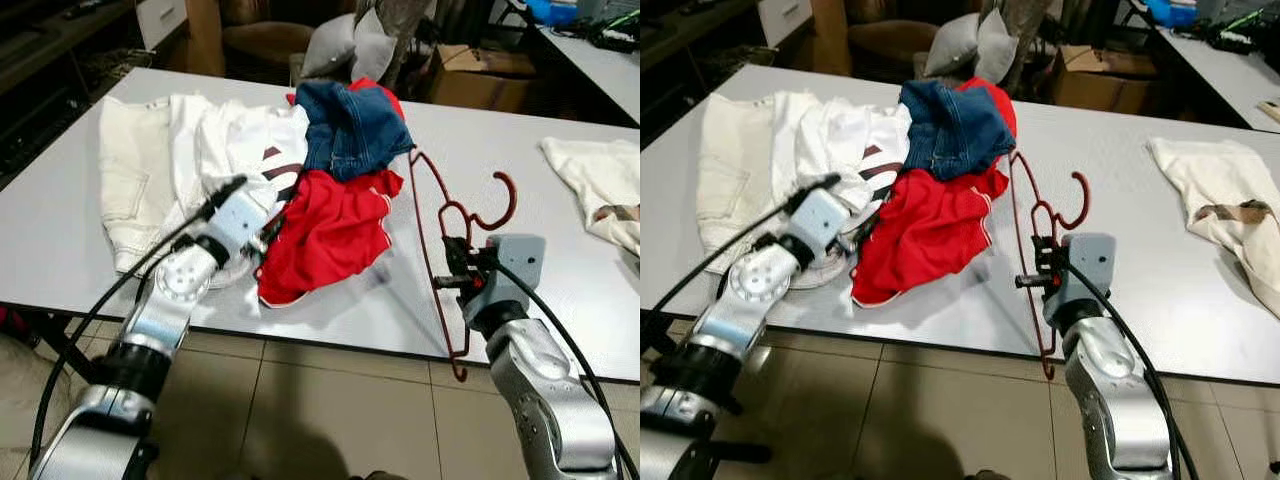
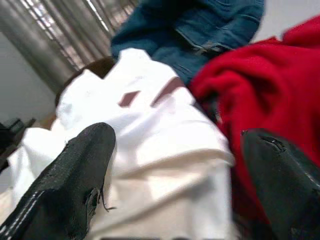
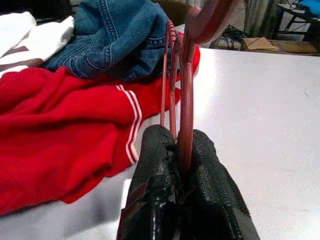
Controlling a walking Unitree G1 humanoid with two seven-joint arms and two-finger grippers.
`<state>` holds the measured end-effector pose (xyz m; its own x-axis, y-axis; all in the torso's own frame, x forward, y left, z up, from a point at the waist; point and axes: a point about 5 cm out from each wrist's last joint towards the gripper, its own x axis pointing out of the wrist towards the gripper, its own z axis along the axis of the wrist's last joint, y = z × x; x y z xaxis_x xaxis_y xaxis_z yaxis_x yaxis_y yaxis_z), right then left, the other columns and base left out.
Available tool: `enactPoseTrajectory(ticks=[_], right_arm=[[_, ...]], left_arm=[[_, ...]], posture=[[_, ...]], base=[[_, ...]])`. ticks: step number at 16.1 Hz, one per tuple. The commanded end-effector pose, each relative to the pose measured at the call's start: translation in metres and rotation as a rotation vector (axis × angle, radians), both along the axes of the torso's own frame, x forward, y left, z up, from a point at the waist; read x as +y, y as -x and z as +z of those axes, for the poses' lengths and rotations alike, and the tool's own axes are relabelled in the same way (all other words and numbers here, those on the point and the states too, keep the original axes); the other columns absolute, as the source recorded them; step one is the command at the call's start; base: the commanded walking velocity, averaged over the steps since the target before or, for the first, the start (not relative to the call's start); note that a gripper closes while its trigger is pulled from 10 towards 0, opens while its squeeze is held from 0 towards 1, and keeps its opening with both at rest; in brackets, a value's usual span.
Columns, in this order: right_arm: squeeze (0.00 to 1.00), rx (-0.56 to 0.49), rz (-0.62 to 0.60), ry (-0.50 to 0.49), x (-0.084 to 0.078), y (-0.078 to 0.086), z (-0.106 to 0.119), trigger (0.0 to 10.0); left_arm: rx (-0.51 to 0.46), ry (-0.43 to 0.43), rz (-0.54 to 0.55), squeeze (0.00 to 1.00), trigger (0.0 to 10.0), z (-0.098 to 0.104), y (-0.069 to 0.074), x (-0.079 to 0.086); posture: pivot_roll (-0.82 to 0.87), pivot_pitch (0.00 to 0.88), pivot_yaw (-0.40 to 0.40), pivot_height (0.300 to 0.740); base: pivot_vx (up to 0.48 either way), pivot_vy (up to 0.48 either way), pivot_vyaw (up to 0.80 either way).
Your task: Hang hanger
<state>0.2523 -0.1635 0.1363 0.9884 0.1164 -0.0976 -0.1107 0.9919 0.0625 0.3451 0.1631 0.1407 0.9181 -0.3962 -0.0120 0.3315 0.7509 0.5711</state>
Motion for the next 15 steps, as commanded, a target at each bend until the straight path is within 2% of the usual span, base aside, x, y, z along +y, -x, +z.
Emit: enactPoseTrajectory(ticks=[1, 2, 4, 5, 6, 15], right_arm=[[0.00, -0.014, -0.008, -0.006, -0.0025, -0.0006, 0.0031, 10.0], [0.00, -0.018, -0.018, -0.005, -0.0041, 0.0000, 0.0039, 10.0], [0.00, -0.030, -0.028, 0.011, -0.0064, 0.0001, 0.0084, 10.0], [0.00, -0.038, -0.037, 0.007, -0.0075, 0.0015, 0.0106, 10.0], [0.00, -0.037, -0.029, 0.022, -0.0072, 0.0022, 0.0087, 10.0], [0.00, -0.022, -0.052, 0.002, -0.0076, 0.0056, 0.0070, 10.0]], left_arm=[[-0.005, 0.023, 0.031, 0.00, 10.0, 0.0019, -0.0028, 0.0009], [-0.003, 0.055, 0.025, 0.00, 10.0, 0.0016, -0.0028, -0.0013], [-0.012, 0.065, 0.010, 0.00, 8.4, 0.0012, -0.0019, -0.0053], [-0.008, 0.083, 0.000, 0.00, 0.5, 0.0004, -0.0011, -0.0079], [-0.011, 0.083, 0.006, 0.00, 0.0, 0.0011, -0.0017, -0.0075], [-0.012, 0.109, 0.013, 0.00, 0.0, 0.0018, 0.0025, -0.0085]], posture=[[0.01, 0.010, -0.045, 0.740], [0.00, 0.001, -0.031, 0.740], [-0.03, 0.011, -0.028, 0.740], [-0.03, 0.006, -0.011, 0.740], [-0.04, 0.005, 0.005, 0.740], [-0.03, 0.024, -0.018, 0.740]], base=[[0.000, 0.000, 0.00], [0.000, 0.000, 0.00], [0.000, 0.000, 0.00], [0.000, 0.000, 0.00], [0.000, 0.000, 0.00], [0.000, 0.000, 0.00]])
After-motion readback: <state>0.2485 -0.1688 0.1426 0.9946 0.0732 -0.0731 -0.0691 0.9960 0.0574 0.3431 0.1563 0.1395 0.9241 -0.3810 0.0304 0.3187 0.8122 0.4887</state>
